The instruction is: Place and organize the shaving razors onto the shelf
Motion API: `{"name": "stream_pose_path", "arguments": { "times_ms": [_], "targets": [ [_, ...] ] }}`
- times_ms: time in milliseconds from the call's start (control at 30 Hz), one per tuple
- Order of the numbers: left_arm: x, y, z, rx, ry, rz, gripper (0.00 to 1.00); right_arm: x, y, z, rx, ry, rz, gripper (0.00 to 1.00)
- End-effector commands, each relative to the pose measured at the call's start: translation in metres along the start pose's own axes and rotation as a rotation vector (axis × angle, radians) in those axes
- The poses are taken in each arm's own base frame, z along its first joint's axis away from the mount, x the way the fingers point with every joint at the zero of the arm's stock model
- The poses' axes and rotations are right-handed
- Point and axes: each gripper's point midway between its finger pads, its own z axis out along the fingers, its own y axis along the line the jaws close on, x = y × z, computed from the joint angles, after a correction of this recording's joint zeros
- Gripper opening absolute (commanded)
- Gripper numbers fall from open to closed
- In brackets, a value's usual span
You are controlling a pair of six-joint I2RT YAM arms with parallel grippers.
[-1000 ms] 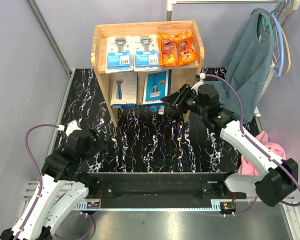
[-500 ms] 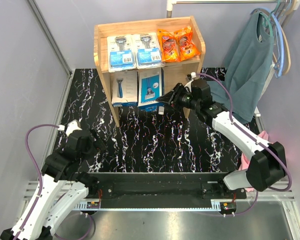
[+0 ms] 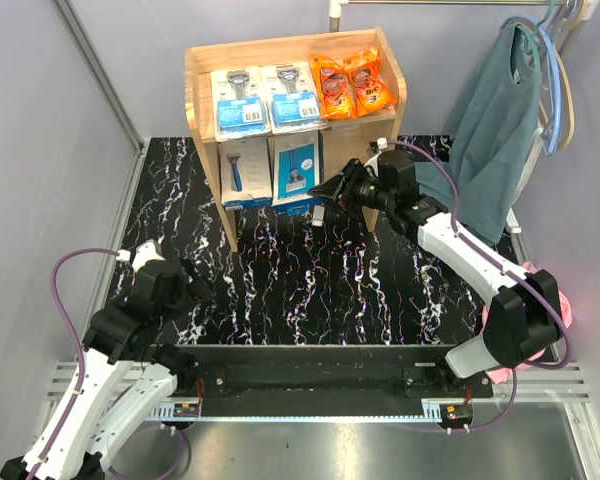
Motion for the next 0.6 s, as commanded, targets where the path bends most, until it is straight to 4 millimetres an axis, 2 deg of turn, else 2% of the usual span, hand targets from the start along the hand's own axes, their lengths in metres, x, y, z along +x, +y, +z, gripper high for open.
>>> {"name": "stream_pose_path", "arguments": {
  "times_ms": [0,33,67,100,167,200,433,567],
  "targets": [
    [-0.007,-0.013,-0.003,0.061,-0.023,-0.003,0.99,-0.001,0.042,0.0,-0.14,0.031,-0.01,0.42],
    [-0.006,-0.013,-0.003,0.062,-0.022,-0.002,0.99,-0.001,0.039,-0.001,-0.134,0.026,-0.004,0.48],
    [-0.007,-0.013,-0.003,0.063,-0.025,-0.004,0.99,-0.001,0.038,-0.002,-0.133,0.023,-0.001,0.58],
    [-0.006,-0.013,-0.003,0.063,-0.023,-0.003,0.99,-0.001,0.042,-0.007,-0.141,0.011,-0.006,0.63],
    [-0.006,-0.013,-0.003,0.063,-0.023,-0.005,0.99,-0.003,0.036,-0.009,-0.125,-0.017,-0.004,0.76],
    [-0.006,-0.013,-0.003,0.064,-0.024,-0.005,0.99,-0.003,0.04,-0.015,-0.13,-0.03,-0.009,0.79],
    [-0.005,-0.014,-0.003,0.069,-0.019,-0.007,0.99,-0.007,0.039,-0.025,-0.103,-0.071,-0.027,0.93],
    [-0.005,-0.014,-0.003,0.072,-0.018,-0.008,0.99,-0.004,0.028,-0.029,-0.05,-0.073,-0.02,0.98]
  ]
}}
